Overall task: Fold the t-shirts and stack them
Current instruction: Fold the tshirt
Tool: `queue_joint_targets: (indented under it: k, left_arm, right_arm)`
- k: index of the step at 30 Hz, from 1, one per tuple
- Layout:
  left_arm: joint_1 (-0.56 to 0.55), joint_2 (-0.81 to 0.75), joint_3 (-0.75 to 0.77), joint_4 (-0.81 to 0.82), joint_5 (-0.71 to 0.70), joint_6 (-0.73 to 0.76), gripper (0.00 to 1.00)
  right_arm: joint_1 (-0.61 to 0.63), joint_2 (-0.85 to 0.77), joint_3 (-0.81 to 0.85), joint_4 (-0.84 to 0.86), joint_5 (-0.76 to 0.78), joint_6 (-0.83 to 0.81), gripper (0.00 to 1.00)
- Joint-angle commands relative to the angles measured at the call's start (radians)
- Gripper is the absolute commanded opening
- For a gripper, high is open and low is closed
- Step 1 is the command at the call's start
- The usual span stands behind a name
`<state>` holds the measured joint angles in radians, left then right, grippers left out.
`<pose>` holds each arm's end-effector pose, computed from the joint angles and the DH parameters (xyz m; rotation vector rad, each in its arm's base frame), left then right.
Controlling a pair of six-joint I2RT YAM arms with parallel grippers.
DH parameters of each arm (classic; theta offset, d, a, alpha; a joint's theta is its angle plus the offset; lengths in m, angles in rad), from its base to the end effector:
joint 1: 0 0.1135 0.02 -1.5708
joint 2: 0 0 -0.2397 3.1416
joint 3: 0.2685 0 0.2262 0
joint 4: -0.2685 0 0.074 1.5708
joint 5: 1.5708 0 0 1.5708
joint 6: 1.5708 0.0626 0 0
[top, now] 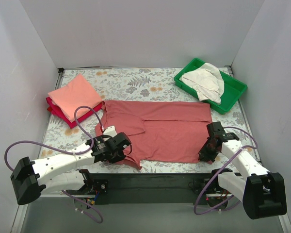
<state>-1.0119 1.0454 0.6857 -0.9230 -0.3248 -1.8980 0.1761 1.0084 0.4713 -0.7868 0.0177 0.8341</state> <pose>0.1033 -0.1275 0.1724 -1.2455 2.4715 -0.3462 0.1416 0.0241 0.1238 0.9443 2.7558 0.1523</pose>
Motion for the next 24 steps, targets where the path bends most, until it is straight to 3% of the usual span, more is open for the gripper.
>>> queue_joint_targets:
  k: [1,24]
  left_arm:
    - [0.013,-0.019,0.032,0.035,-0.016,0.031,0.0]
    - [0.182,0.09,0.202,0.193,-0.197,0.184,0.0]
  right_arm:
    - [-0.003,-0.002,0.021,0.024,0.039,-0.013,0.01]
    - [-0.003,0.088,0.317,0.076,0.059,-0.228,0.01]
